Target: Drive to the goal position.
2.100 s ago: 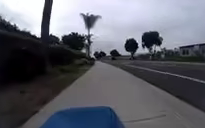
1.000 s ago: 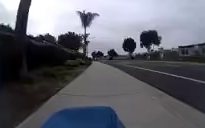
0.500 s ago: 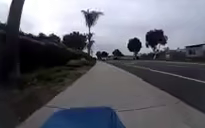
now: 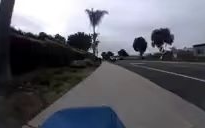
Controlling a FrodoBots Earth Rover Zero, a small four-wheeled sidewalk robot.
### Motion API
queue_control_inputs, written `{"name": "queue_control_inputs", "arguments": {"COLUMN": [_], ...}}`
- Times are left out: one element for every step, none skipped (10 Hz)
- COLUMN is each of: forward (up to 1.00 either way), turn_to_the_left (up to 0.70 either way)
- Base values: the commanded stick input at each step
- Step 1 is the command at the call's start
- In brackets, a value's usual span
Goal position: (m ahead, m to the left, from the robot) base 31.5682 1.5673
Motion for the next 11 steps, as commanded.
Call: {"name": "queue_control_inputs", "arguments": {"forward": [1.0, 1.0, 1.0, 1.0, 1.0, 1.0, 1.0, 1.0, 1.0, 1.0, 1.0], "turn_to_the_left": [0.0, 0.0, 0.0, 0.0, 0.0, 0.0, 0.0, 0.0, 0.0, 0.0, 0.0]}}
